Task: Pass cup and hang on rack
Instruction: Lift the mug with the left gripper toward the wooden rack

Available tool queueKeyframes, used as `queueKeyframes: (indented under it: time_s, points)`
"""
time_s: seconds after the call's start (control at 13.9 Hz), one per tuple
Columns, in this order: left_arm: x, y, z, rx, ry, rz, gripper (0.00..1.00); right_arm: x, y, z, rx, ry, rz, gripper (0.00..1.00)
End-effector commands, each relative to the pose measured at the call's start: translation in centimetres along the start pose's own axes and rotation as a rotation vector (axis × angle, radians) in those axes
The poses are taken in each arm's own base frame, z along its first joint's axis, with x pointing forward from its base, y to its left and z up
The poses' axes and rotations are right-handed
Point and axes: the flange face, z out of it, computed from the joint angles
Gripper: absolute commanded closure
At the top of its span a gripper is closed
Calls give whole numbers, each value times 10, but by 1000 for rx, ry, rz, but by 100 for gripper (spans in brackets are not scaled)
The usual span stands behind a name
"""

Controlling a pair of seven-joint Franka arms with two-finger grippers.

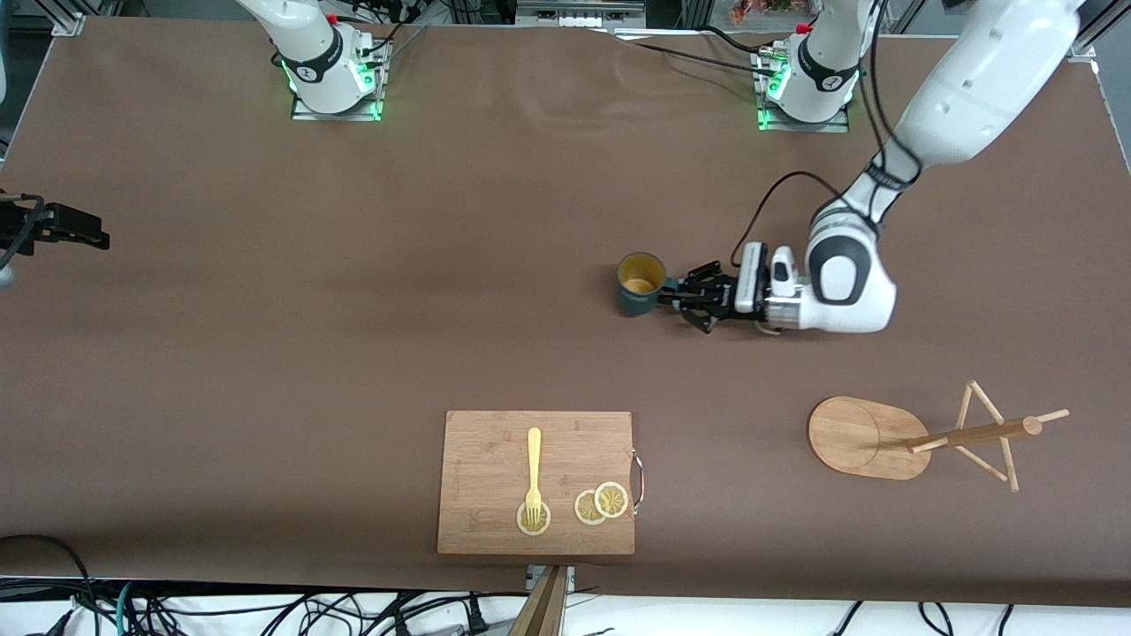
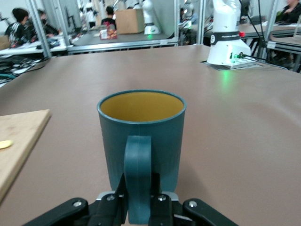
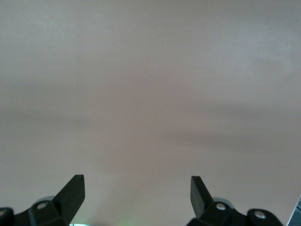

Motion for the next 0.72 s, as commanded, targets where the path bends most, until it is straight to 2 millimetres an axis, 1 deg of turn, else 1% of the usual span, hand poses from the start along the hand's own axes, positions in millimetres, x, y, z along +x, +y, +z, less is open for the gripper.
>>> queueKeyframes:
  time_s: [0.0, 0.07, 0.14, 0.22, 0.36, 0.5, 0.57, 0.65]
  points:
    - [34, 35, -60, 63, -69, -90, 100, -2, -6, -24, 19, 2, -11, 0]
    - [38, 46, -76, 57, -57, -145, 100, -3, -8, -25, 24, -2, -15, 0]
    - [40, 54, -94, 51, -47, -233, 100, 0, -14, -25, 19, -1, -22, 0]
    - [44, 62, -117, 49, -52, -325, 100, 2, -24, -25, 10, -2, -40, 0]
    - [46, 75, -174, 42, -67, -516, 100, 1, -24, -23, 14, -9, -36, 0]
    - [43, 92, -220, 57, -36, -708, 100, 0, -20, -23, 16, -9, -42, 0]
    - [42, 96, -238, 67, -6, -805, 100, -1, -19, -22, 16, -16, -36, 0]
    - [36, 104, -261, 95, 27, -908, 100, -3, -18, -20, 21, -33, -42, 0]
